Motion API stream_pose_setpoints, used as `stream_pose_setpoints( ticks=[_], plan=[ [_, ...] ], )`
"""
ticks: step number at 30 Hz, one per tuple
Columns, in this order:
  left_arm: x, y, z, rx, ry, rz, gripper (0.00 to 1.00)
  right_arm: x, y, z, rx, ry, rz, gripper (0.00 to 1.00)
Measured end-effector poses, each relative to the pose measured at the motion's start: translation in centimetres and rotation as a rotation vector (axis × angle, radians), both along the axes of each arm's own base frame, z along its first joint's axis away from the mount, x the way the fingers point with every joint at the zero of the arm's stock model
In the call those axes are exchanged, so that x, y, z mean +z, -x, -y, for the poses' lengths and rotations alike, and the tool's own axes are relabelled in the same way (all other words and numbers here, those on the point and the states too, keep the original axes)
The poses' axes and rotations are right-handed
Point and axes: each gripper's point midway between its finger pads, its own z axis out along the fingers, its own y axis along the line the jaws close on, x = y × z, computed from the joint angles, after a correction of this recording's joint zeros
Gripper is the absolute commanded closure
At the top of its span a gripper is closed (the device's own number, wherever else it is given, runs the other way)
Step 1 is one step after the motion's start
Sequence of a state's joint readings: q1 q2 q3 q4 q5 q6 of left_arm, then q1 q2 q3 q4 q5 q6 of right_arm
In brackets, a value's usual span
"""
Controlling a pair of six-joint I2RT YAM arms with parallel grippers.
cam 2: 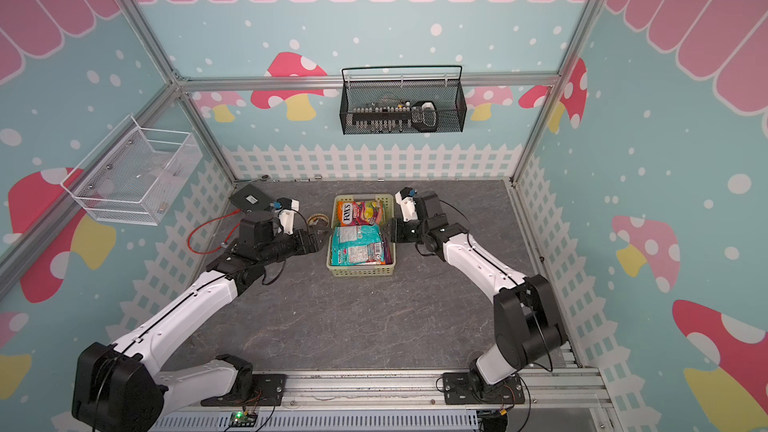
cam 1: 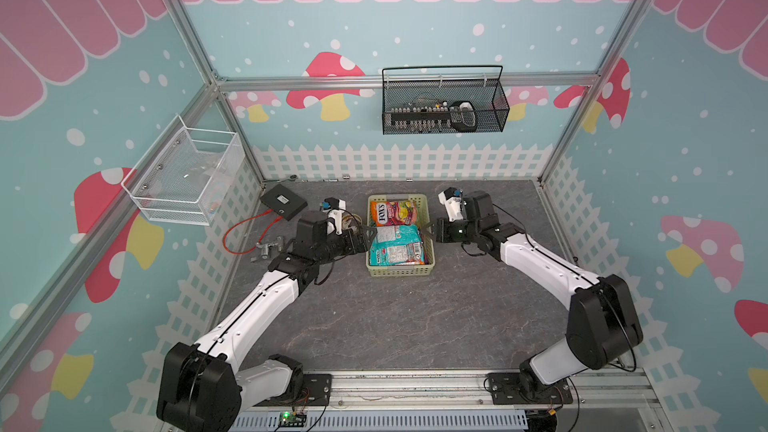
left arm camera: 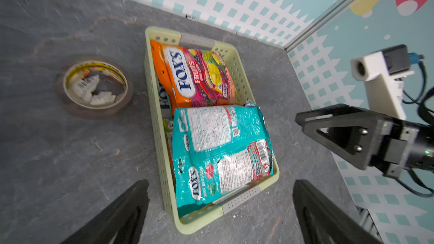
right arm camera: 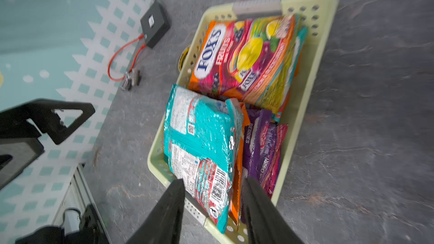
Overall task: Put the candies in the basket
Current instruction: Place the candy in the basket, then reset both arms
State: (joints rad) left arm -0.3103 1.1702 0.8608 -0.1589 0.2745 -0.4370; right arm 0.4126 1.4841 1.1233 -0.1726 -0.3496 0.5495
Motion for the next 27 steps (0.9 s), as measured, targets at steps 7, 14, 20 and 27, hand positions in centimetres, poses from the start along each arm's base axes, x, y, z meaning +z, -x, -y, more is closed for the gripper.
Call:
stream_pose_setpoints(
  ticks=[7,14,20,27],
  plan=[
    [5.1,0.1,-3.1,0.129,-0.084,0.368,0.01,5.7,0.0,8.1,-0.371,0.104,0.286,0.01],
    [-2.5,-0.1,-7.5,0.279,-0.281,0.476,0.01,2.3,-0.6,16.6,-0.713,0.404,0.438,0.01],
    [-8.7,-2.3,-13.0,0.401,-0.411,0.35,0.01,-4.4,1.0,21.8,-0.777,0.687,0.481,0.01],
    [-10.8,-3.3,-15.9,0.456,-0.467,0.321,0.01,-6.9,0.3,25.2,-0.782,0.757,0.521,0.01]
  ],
)
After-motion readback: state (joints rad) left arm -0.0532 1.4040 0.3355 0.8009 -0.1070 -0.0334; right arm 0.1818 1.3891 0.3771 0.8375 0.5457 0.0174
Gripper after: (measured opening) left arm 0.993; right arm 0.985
